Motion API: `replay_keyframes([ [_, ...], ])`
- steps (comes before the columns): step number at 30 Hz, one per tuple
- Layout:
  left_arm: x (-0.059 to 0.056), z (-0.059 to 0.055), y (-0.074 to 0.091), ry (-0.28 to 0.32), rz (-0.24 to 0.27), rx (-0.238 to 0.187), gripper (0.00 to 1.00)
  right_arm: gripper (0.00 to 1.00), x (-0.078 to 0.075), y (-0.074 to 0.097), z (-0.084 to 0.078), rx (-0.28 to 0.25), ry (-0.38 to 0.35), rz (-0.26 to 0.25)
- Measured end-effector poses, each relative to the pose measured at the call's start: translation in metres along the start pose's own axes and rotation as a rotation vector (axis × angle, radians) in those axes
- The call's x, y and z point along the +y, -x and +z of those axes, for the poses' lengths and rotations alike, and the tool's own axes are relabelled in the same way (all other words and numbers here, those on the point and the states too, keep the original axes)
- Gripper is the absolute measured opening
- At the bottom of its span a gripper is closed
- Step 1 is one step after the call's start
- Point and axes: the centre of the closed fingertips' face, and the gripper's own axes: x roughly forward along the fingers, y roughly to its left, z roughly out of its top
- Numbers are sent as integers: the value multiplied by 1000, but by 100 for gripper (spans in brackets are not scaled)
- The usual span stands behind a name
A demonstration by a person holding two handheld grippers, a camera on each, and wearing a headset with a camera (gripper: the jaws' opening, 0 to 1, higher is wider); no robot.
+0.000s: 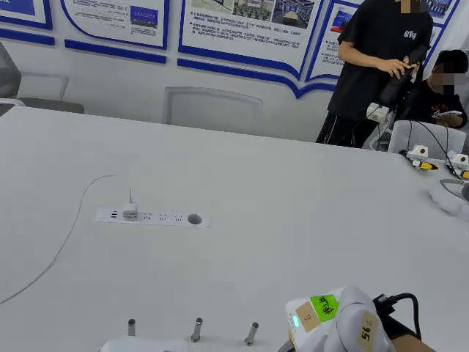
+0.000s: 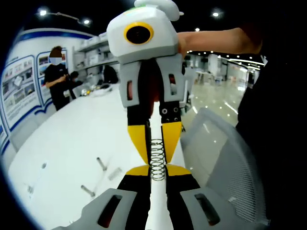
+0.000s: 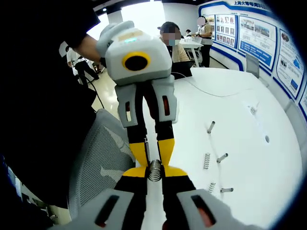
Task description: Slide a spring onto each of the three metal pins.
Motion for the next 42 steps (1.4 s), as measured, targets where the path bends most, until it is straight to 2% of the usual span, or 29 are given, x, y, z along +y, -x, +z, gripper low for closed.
replay_keyframes([
  [9, 3, -12, 12, 37, 26, 9, 11, 12, -2, -13, 9, -3, 9, 7],
  [16, 8, -26, 23, 75, 60, 17, 12, 12, -5, -20, 18, -11, 18, 18],
  [22, 16, -40, 34, 138, 119, 10, 14, 12, -12, -25, 20, -3, 10, 13],
  [27, 26, -55, 42, 189, 169, 15, 18, 12, -20, -32, 19, 13, -1, 5],
  [32, 36, -67, 51, 253, 222, 2, 21, 12, -23, -39, 15, 32, -6, 17],
  [37, 46, -80, 60, 291, 280, 10, 25, 12, -31, -45, 7, 56, -17, 8],
  [42, 52, -93, 67, 325, 318, 16, 26, 12, -36, -48, 8, 64, -16, 6],
])
